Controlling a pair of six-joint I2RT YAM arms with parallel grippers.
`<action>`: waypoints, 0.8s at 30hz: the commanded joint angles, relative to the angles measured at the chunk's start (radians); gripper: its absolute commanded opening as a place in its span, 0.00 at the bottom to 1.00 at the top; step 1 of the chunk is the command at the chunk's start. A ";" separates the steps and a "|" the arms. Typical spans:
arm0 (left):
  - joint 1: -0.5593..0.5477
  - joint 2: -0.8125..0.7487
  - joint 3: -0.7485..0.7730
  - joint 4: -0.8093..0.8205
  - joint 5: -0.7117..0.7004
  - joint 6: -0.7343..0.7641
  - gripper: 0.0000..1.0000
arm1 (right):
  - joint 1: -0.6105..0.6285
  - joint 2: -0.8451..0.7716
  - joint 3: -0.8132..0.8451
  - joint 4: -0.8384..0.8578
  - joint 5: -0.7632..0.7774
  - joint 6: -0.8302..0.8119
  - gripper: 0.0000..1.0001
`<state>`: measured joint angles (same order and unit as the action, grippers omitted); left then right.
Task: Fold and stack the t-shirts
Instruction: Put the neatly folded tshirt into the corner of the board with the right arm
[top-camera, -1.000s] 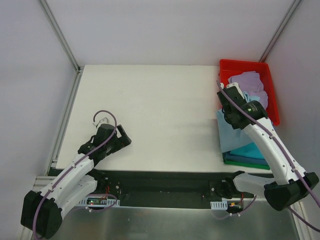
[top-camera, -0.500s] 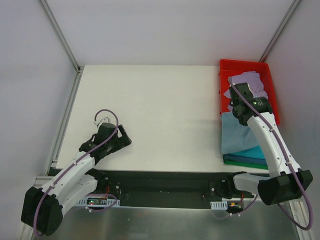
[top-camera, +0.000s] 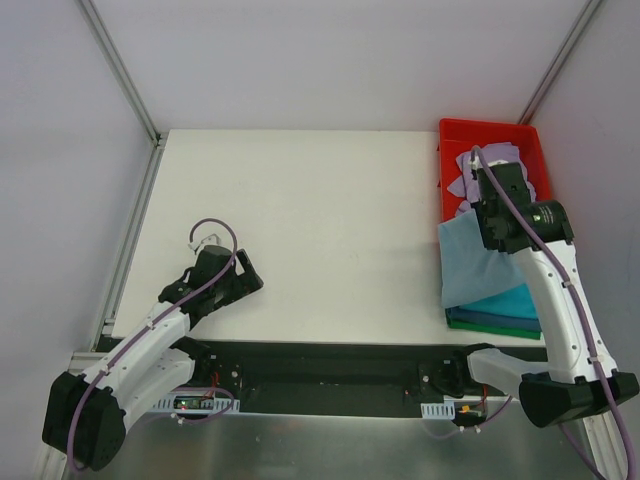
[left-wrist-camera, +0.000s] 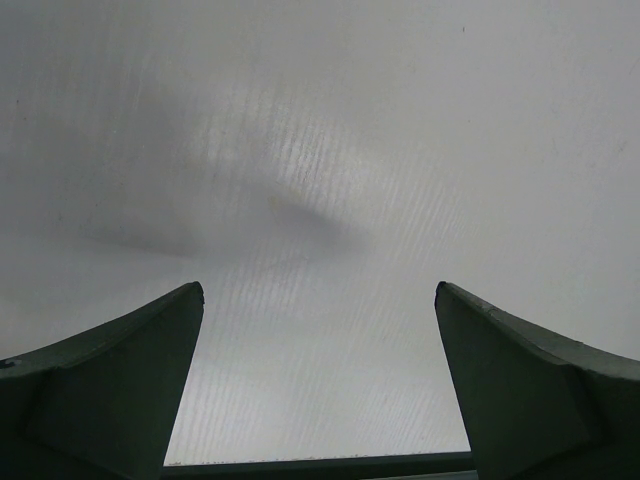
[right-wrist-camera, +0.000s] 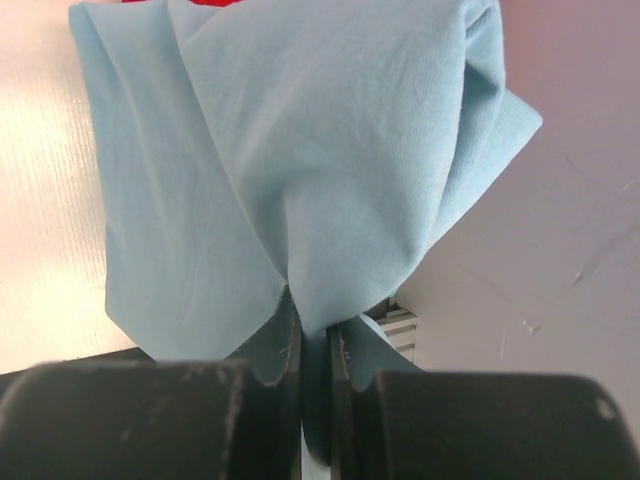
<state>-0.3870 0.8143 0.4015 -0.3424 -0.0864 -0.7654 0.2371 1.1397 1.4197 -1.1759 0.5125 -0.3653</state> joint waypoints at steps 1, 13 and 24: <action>-0.006 0.003 0.036 -0.003 0.017 0.021 0.99 | -0.002 -0.017 0.058 -0.045 -0.020 -0.029 0.00; -0.006 0.002 0.036 -0.001 0.014 0.023 0.99 | -0.019 0.025 -0.048 -0.013 0.132 -0.155 0.00; -0.006 -0.015 0.033 -0.001 0.024 0.029 0.99 | -0.166 0.091 -0.163 0.139 0.129 -0.161 0.00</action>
<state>-0.3870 0.8150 0.4015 -0.3424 -0.0780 -0.7647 0.1074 1.2293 1.2961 -1.1191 0.6109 -0.4889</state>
